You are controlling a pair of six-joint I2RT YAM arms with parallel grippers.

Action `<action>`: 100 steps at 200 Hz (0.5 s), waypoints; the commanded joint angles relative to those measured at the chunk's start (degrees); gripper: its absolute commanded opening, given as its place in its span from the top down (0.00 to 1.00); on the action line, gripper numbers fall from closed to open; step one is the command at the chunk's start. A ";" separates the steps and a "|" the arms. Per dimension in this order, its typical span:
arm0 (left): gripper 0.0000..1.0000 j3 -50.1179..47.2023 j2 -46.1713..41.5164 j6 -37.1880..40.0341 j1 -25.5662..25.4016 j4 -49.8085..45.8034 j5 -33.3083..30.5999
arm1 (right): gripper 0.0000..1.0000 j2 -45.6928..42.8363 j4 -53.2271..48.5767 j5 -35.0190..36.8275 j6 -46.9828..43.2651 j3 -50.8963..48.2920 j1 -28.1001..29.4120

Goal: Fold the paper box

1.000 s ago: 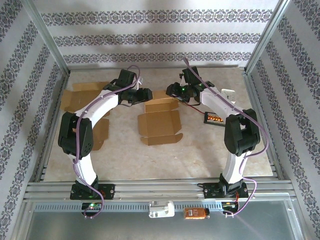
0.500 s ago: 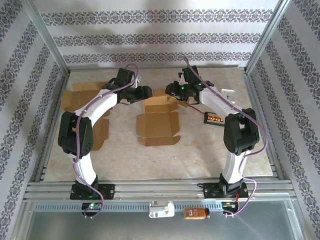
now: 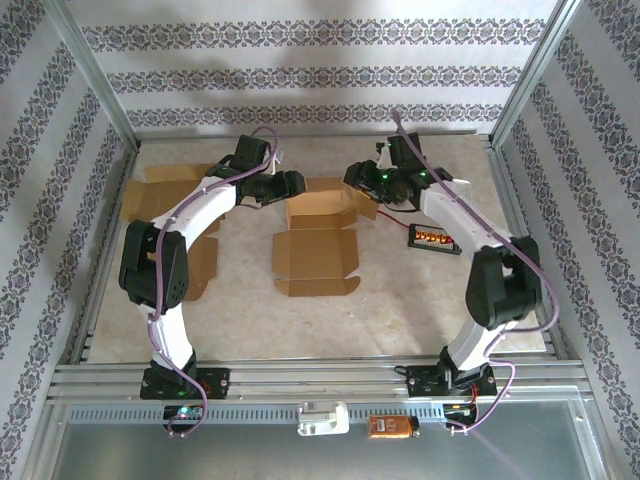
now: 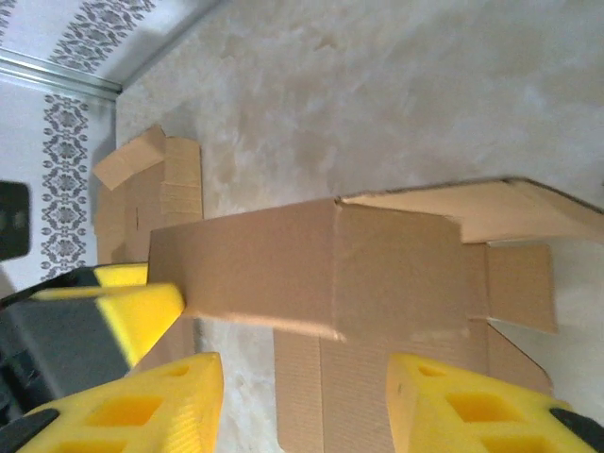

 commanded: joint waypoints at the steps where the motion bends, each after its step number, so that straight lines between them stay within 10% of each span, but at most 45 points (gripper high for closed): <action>1: 0.33 2.48 1.14 0.62 0.54 -1.63 0.68 | 0.52 -4.90 1.51 3.58 -2.64 -5.70 -0.76; 100: 0.36 3.67 1.48 1.35 0.58 -3.10 0.28 | 0.45 1.79 21.47 17.25 1.92 -19.50 3.96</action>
